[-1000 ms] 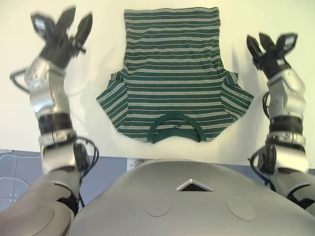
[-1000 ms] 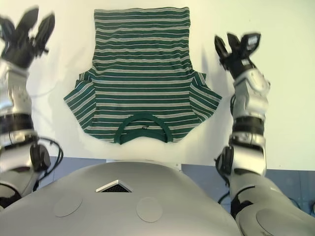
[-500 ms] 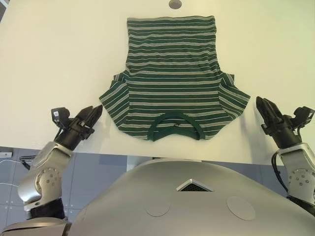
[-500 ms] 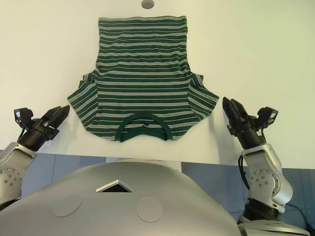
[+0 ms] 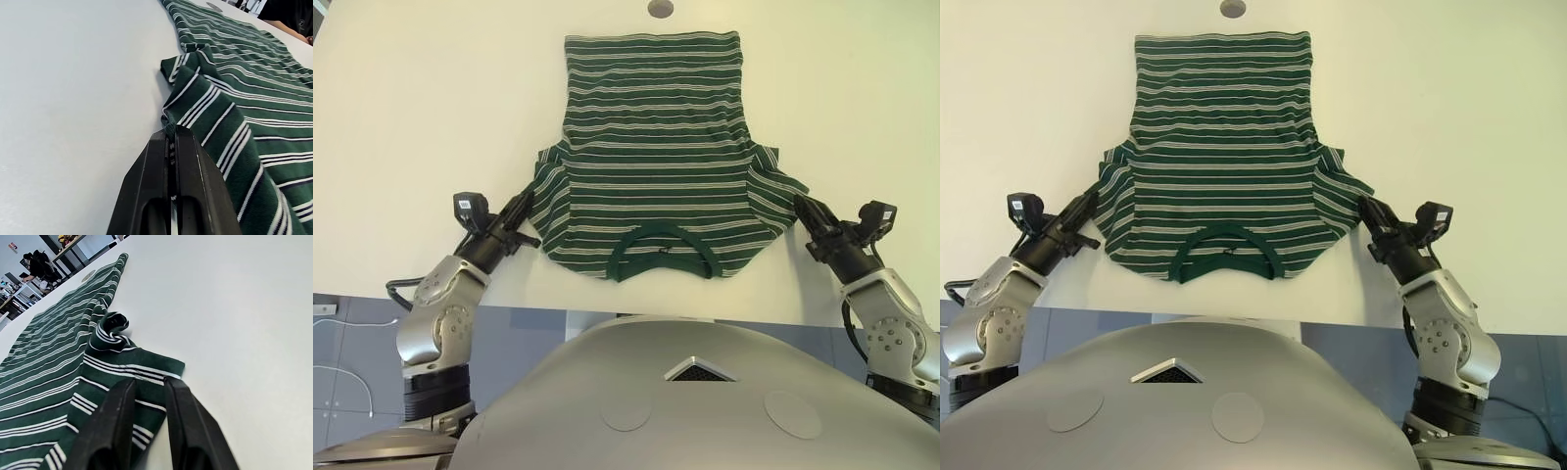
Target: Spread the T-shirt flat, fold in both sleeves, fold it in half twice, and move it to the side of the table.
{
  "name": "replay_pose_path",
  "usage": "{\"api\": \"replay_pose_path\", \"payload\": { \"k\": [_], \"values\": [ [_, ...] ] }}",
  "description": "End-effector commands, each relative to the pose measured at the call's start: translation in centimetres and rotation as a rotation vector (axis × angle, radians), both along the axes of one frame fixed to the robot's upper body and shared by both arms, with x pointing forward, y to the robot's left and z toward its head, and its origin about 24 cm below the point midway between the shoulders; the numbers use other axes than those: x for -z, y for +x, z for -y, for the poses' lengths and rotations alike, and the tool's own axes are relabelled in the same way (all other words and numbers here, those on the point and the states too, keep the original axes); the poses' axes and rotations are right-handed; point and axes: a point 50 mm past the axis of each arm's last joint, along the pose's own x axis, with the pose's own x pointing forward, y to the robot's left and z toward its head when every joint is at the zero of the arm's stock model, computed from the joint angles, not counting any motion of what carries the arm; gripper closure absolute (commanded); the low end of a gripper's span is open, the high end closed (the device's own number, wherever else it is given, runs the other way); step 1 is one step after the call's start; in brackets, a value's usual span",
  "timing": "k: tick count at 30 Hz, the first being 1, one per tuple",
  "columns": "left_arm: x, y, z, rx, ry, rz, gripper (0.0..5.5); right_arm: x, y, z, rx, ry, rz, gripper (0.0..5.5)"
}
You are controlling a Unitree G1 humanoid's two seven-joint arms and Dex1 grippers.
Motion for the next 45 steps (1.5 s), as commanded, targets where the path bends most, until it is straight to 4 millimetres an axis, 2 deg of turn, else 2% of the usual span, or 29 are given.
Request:
{"api": "replay_pose_path", "payload": {
  "k": [1,5,7,10,15,19,20,24,27,29,33,35,38,39,42,43,45],
  "values": [
    [-2.6,0.7,1.6,0.074,0.043,0.109,5.5,0.6,-0.3,-0.3,0.018,0.015,-0.028,5.27],
    [-5.0,1.6,3.1,0.129,0.101,0.205,5.5,-0.3,0.0,-0.5,0.009,0.025,0.034,5.47],
    [-4.6,1.2,4.6,0.249,0.18,0.172,5.5,-0.6,-0.1,-0.7,-0.021,0.006,0.049,5.47],
    [-2.8,0.6,6.0,0.415,0.348,0.089,5.5,-0.7,0.0,-1.2,-0.085,-0.056,0.054,5.47],
    [-2.2,0.8,7.3,0.475,0.455,0.096,5.5,-1.3,0.4,-2.3,-0.152,-0.099,0.089,5.47],
    [-1.8,0.4,7.5,0.469,0.471,0.074,5.5,-2.0,-0.3,-1.0,-0.067,-0.105,0.1,5.47],
    [-1.8,0.2,7.6,0.461,0.465,0.069,5.22,-2.2,-0.3,-0.6,-0.054,-0.103,0.102,5.5],
    [-3.0,-0.6,7.7,0.491,0.425,0.09,4.45,-1.8,0.3,1.0,0.006,-0.127,0.038,4.69],
    [-4.2,-1.2,7.0,0.596,0.468,0.122,3.96,-0.8,0.2,0.3,0.006,-0.107,-0.04,4.26],
    [-4.9,-1.1,6.7,0.614,0.486,0.161,3.7,-0.6,0.0,-0.1,-0.012,-0.086,-0.075,4.26],
    [-5.6,-0.7,6.2,0.585,0.509,0.209,3.7,0.2,-0.5,-0.4,-0.035,-0.103,-0.144,4.26],
    [-5.9,-0.6,6.1,0.572,0.51,0.226,3.68,0.3,-0.4,-0.6,-0.033,-0.104,-0.14,4.64],
    [-6.4,-0.3,5.5,0.534,0.5,0.245,3.68,-1.1,0.5,-1.1,-0.043,-0.117,-0.016,5.16],
    [-6.3,-0.3,5.3,0.534,0.5,0.245,3.68,-2.3,0.8,-1.7,-0.079,-0.119,0.06,5.44],
    [-6.1,-0.9,5.4,0.617,0.507,0.241,3.68,-5.8,1.5,-3.4,-0.24,-0.166,0.218,5.48],
    [-5.9,-1.2,5.7,0.656,0.509,0.236,3.68,-6.4,1.7,-4.0,-0.304,-0.225,0.232,5.48],
    [-5.5,-2.1,6.1,0.731,0.519,0.217,3.68,-6.3,2.1,-6.0,-0.548,-0.428,0.2,5.48]
  ]
}}
